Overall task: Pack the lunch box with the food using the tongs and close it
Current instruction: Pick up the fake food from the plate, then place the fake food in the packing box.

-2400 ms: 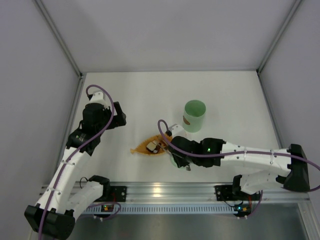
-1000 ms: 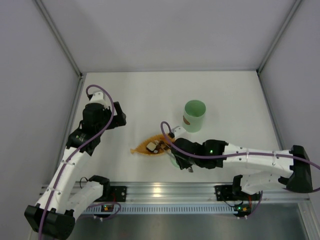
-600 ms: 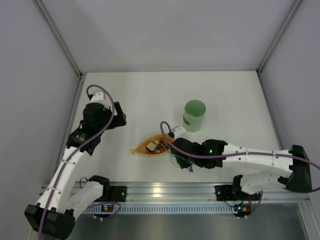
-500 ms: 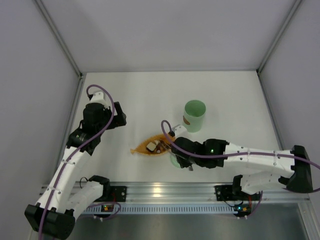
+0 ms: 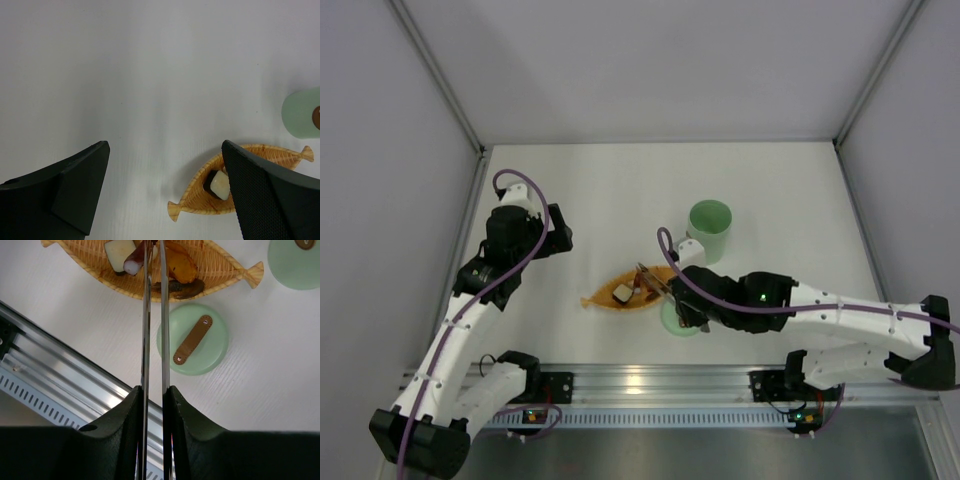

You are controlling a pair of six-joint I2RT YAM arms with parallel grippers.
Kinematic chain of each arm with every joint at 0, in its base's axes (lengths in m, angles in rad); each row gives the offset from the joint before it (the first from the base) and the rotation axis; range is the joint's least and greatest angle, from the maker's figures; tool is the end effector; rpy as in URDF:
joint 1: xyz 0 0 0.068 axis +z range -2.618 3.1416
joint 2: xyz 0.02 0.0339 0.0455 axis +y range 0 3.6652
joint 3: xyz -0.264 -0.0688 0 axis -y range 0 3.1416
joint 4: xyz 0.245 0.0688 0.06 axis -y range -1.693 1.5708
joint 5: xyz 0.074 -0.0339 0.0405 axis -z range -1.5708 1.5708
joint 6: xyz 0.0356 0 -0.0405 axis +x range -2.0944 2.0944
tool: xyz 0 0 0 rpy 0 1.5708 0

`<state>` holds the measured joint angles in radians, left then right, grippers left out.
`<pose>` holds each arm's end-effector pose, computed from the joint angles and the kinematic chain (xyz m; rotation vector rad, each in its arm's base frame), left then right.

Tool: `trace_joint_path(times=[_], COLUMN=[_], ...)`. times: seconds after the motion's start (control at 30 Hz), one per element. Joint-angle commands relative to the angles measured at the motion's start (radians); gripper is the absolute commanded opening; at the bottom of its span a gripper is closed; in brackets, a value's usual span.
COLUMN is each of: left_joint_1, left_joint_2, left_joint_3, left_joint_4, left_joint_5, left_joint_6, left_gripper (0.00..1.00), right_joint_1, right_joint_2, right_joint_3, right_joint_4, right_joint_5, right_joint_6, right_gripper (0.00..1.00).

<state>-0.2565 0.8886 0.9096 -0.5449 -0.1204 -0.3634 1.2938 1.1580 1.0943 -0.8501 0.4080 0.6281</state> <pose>0.1867 -0.0446 0.3288 -0.1850 2.0921 -0.2490 0.0758 0.2150 0.3151 -0.6281 2.3378 0.3886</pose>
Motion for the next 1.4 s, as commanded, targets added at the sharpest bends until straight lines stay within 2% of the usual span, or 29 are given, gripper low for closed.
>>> trace_joint_path(times=[0.0, 0.4, 0.57, 0.73, 0.93, 1.37], left_joint_1=[0.003, 0.003, 0.003, 0.003, 0.003, 0.003], left_joint_2=[-0.002, 0.001, 0.001, 0.001, 0.003, 0.003], left_joint_3=[0.015, 0.014, 0.015, 0.015, 0.015, 0.015], left_joint_4=[0.019, 0.019, 0.017, 0.019, 0.017, 0.019], left_joint_5=[-0.007, -0.005, -0.004, -0.004, -0.004, -0.005], left_joint_6=[0.014, 0.012, 0.012, 0.012, 0.012, 0.012], left_gripper=[0.99, 0.99, 0.99, 0.99, 0.99, 0.99], right_joint_1=[0.021, -0.028, -0.085, -0.226, -0.333, -0.403], right_joint_2=[-0.035, -0.113, -0.148, -0.202, -0.222, -0.21], right_joint_3=[0.062, 0.234, 0.282, 0.266, 0.231, 0.139], right_joint_4=[-0.044, -0.197, -0.265, -0.265, -0.23, -0.158], right_joint_5=[0.064, 0.193, 0.261, 0.244, 0.213, 0.146], right_joint_6=[-0.005, -0.025, -0.03, -0.079, -0.125, -0.156], right_gripper=[0.15, 0.15, 0.15, 0.15, 0.15, 0.16])
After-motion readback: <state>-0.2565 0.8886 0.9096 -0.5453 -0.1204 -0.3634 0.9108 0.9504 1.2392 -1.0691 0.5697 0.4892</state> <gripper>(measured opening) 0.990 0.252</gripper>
